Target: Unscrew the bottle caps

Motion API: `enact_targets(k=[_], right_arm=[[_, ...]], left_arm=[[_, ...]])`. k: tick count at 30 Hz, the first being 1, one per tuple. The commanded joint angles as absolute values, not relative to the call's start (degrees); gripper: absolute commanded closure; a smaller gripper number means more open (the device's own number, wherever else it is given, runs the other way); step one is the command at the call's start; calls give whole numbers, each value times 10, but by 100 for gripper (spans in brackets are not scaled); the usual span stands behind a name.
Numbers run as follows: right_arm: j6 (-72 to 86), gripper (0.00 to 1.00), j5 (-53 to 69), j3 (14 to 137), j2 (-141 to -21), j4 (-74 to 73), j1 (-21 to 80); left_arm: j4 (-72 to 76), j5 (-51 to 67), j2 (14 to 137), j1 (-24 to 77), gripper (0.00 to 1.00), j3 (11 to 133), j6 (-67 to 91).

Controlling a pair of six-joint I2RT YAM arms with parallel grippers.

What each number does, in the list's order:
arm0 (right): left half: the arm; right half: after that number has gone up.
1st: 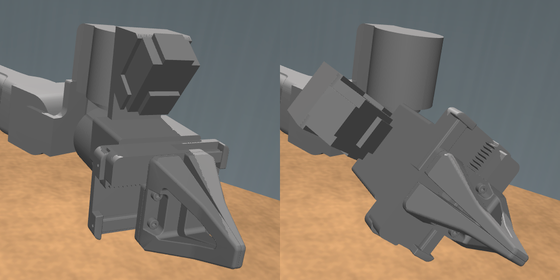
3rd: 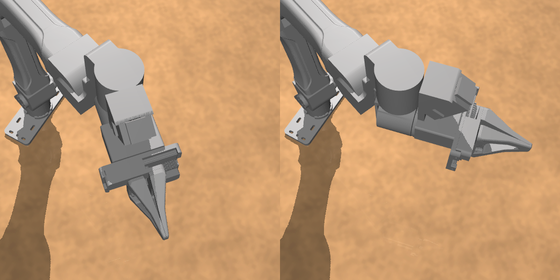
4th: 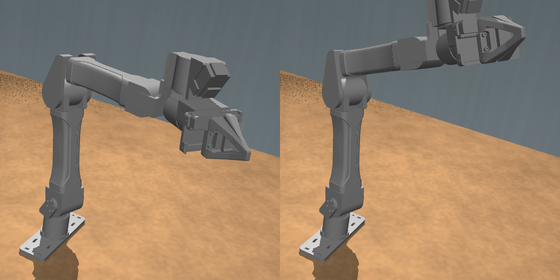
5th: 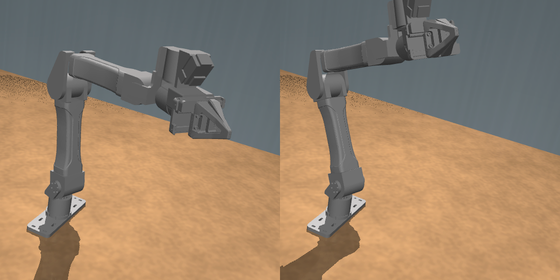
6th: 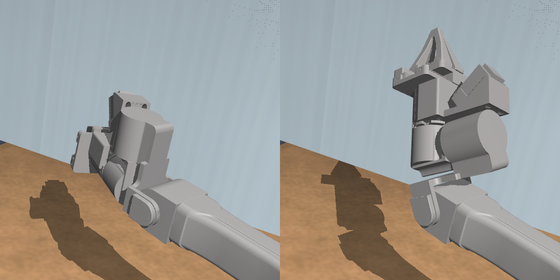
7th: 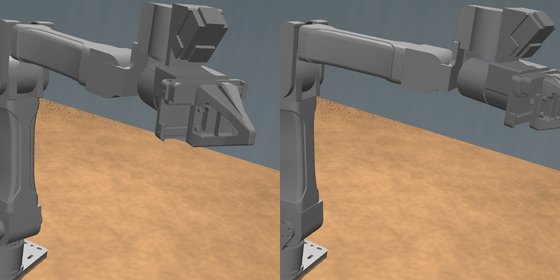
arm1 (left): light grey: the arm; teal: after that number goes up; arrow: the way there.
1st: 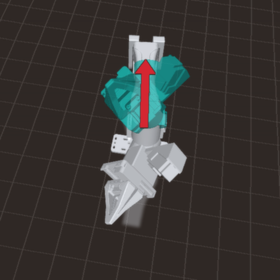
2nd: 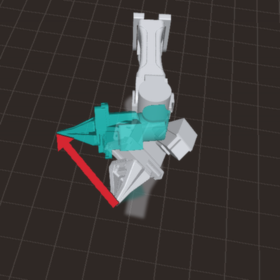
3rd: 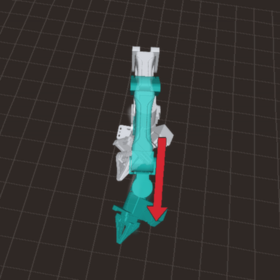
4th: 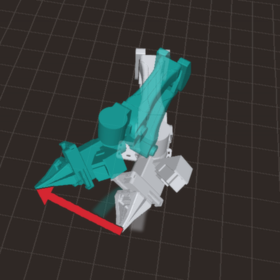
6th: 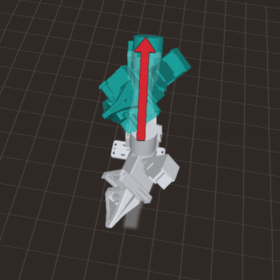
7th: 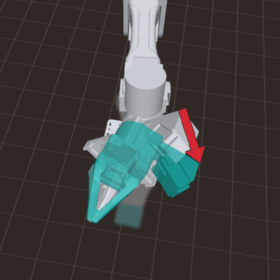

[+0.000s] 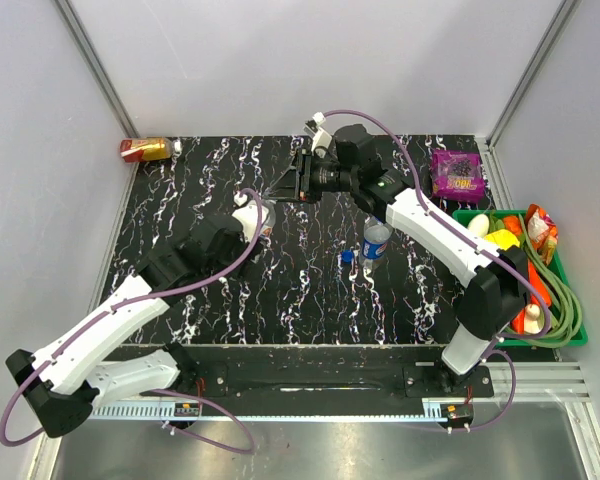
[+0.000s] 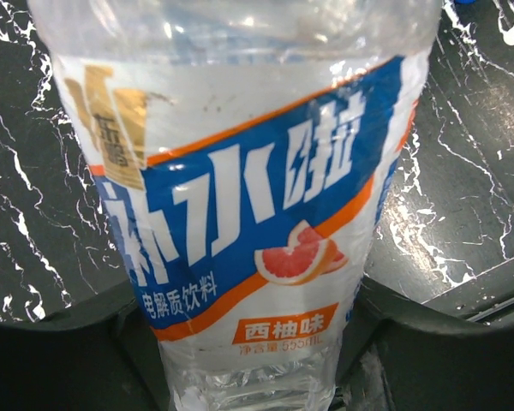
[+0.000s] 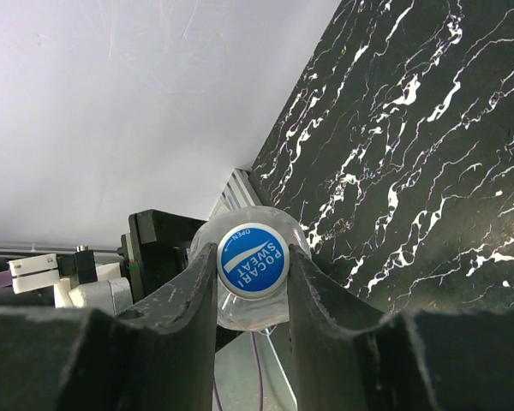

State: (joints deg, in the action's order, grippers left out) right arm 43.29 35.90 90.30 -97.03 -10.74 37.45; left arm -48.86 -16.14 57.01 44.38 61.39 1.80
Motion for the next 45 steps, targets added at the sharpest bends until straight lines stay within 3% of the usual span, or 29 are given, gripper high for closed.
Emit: enact_targets(k=[1,17,31,45], right_arm=[[411,100,402,905,-935,-47,381],[342,100,466,873,-861,25,381],[341,100,587,829,-812,152,381],[375,100,651,790,-768,281,380]], left_arm=[[-432,-106,551,445,100,604,11],[-348,208,505,350,100,570,4],[-250,562,473,302,100,560,-2],[-8,782,468,287,100,548,200]])
